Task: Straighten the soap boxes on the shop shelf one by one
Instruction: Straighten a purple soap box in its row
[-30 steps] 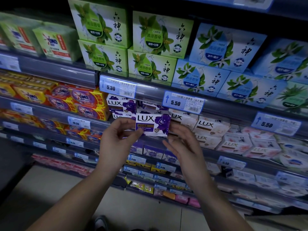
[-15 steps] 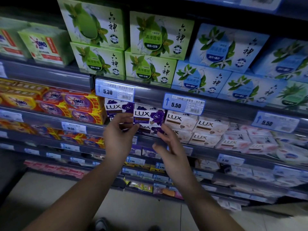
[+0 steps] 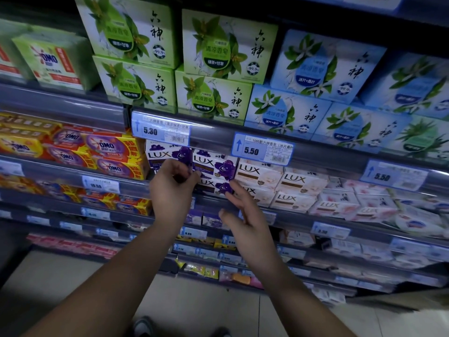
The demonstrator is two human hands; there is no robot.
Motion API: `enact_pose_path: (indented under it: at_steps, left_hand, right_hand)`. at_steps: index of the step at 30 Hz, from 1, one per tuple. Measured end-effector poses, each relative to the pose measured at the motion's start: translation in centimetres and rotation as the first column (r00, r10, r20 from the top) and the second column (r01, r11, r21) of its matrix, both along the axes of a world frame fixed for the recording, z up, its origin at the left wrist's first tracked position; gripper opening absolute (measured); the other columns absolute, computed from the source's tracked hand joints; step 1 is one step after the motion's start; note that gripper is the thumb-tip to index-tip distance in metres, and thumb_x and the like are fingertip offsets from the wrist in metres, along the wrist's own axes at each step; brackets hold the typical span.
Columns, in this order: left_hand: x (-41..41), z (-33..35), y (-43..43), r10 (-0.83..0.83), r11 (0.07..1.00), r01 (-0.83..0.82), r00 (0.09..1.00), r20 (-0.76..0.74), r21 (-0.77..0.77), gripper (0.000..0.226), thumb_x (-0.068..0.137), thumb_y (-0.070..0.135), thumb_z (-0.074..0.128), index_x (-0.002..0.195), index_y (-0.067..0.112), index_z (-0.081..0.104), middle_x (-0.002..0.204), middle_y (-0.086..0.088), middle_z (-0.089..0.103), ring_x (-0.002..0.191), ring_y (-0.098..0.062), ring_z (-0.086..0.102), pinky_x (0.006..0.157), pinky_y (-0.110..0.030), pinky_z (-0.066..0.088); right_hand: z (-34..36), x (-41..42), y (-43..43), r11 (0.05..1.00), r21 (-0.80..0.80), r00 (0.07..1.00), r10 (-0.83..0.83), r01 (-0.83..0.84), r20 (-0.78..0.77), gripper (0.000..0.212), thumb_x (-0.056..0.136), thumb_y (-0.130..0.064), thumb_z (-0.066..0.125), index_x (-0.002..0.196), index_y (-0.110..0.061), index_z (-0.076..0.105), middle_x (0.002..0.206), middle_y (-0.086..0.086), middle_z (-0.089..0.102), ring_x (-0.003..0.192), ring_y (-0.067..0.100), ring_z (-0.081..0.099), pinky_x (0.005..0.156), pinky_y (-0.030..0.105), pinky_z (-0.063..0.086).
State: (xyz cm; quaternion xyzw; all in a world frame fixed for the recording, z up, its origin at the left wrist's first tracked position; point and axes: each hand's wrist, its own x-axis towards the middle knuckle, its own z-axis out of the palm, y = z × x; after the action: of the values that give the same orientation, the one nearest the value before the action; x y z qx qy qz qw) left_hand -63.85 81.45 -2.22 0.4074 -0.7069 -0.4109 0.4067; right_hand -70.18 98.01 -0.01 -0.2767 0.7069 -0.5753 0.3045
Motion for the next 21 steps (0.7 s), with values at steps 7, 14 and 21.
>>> enact_pose_path:
  at_steps: [7, 14, 21]
  left_hand:
    - [2.1, -0.2, -0.3, 0.057, 0.998, -0.055, 0.991, -0.117, 0.021, 0.019, 0.092, 0.023, 0.072, 0.090, 0.019, 0.054, 0.083, 0.005, 0.062, 0.075, -0.005, 0.061, 0.067, -0.025, 0.050]
    - [3.9, 0.2, -2.2, 0.095, 0.991, -0.079, 0.985, -0.147, 0.111, 0.031, 0.096, 0.018, 0.067, 0.124, 0.025, 0.055, 0.114, -0.004, 0.063, 0.095, 0.001, 0.062, 0.070, -0.035, 0.056]
    - [4.2, 0.3, -2.8, 0.054, 0.994, -0.045, 0.994, -0.099, 0.095, 0.041, 0.097, 0.022, 0.067, 0.136, 0.026, 0.053, 0.124, -0.004, 0.062, 0.102, -0.004, 0.064, 0.075, -0.037, 0.058]
  right_hand:
    - [0.4, -0.3, -0.4, 0.999, -0.010, 0.999, 0.030, -0.030, -0.036, 0.062, 0.100, -0.010, 0.057, 0.153, -0.033, 0.037, 0.155, -0.023, 0.037, 0.136, -0.009, 0.042, 0.084, 0.000, 0.045]
    - [0.2, -0.2, -0.6, 0.999, -0.028, 0.998, 0.030, -0.031, -0.050, 0.062, 0.100, -0.006, 0.056, 0.154, -0.028, 0.036, 0.158, -0.021, 0.030, 0.138, -0.002, 0.042, 0.084, 0.003, 0.048]
    - [-0.2, -0.2, -1.4, 1.000, 0.005, 0.995, 0.020, -0.020, -0.099, 0.064, 0.100, -0.007, 0.057, 0.156, -0.026, 0.032, 0.155, -0.019, 0.026, 0.134, 0.001, 0.045, 0.087, 0.009, 0.051]
